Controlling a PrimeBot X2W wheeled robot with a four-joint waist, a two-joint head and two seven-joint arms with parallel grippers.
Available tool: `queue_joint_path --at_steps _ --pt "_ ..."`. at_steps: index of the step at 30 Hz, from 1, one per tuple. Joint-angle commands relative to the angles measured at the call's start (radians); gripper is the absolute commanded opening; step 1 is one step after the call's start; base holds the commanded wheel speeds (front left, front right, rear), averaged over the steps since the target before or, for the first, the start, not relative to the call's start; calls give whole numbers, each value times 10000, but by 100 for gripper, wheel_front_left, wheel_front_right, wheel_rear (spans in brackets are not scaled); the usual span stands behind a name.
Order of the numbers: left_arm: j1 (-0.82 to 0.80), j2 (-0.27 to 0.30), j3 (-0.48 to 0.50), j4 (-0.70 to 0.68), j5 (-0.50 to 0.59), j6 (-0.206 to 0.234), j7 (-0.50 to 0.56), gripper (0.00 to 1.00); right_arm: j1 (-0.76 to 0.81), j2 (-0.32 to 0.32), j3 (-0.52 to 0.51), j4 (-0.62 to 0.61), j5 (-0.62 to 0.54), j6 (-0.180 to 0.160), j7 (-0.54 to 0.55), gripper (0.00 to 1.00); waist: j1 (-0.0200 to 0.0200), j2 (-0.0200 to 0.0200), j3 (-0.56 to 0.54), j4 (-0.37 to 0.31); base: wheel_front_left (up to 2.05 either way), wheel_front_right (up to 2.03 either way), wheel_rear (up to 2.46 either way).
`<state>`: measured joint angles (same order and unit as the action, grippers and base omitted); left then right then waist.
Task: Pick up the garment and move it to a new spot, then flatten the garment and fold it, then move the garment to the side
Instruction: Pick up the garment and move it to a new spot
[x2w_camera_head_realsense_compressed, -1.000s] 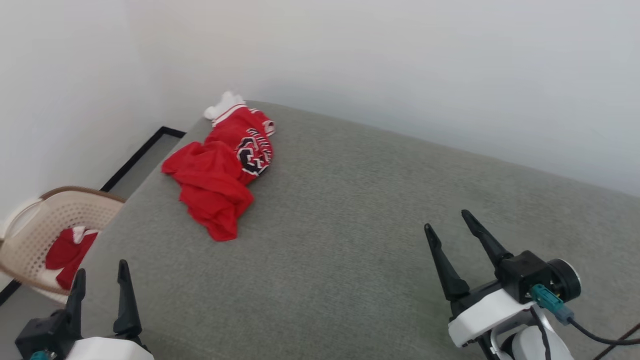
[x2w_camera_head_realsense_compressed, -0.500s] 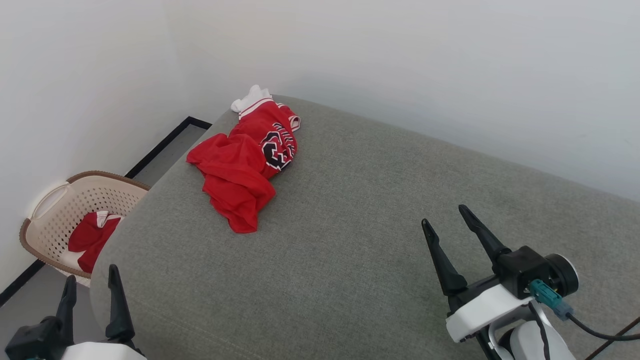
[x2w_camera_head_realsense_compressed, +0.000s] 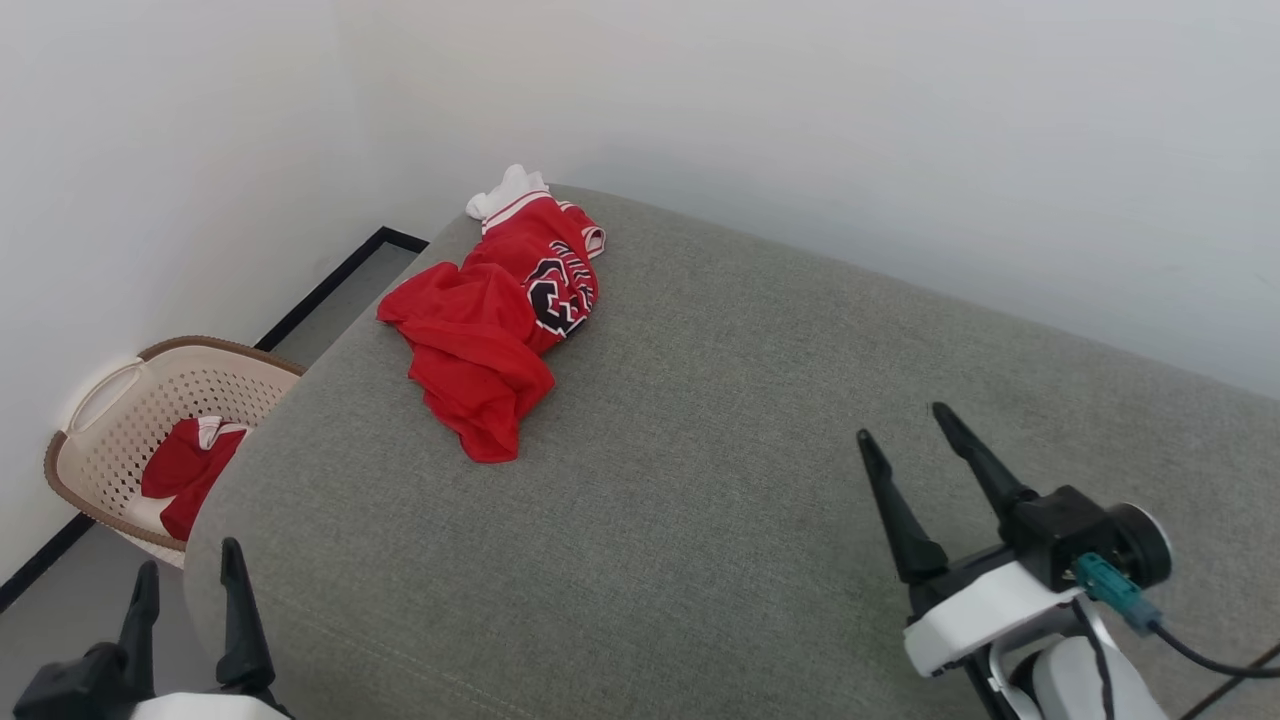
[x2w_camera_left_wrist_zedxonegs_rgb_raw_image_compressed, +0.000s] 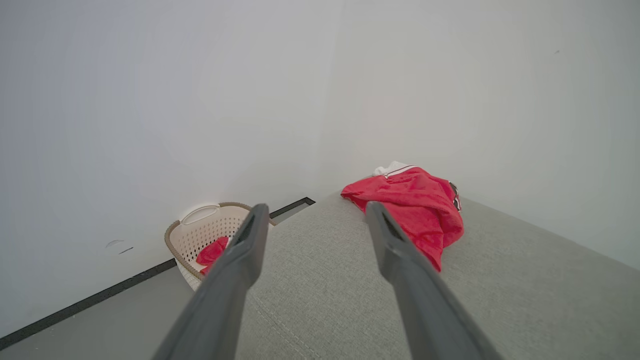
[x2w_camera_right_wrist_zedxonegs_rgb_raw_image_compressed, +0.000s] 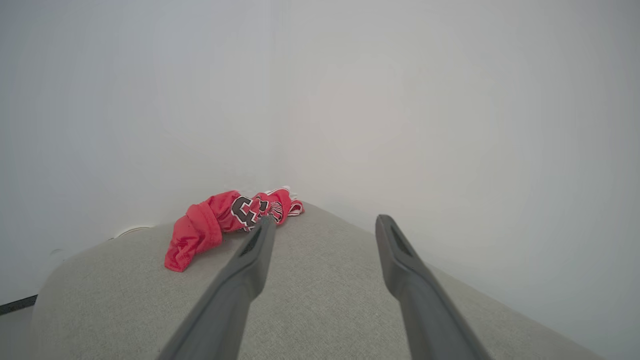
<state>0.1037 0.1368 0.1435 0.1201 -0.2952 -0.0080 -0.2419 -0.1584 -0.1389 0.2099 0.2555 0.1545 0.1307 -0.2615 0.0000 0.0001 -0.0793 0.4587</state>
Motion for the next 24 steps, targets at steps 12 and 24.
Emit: queue_joint_path --at_steps 12,24 --pt "-1631 268 -142 623 -305 -168 146 100 -17 -326 -454 -439 -203 1 -48 100 0 -1 900 -781 0 0 0" --pt "-5209 964 -439 3644 -489 -691 174 100 -520 -926 -646 -972 -358 1 62 100 0 -1 2532 -1673 0 0 0"
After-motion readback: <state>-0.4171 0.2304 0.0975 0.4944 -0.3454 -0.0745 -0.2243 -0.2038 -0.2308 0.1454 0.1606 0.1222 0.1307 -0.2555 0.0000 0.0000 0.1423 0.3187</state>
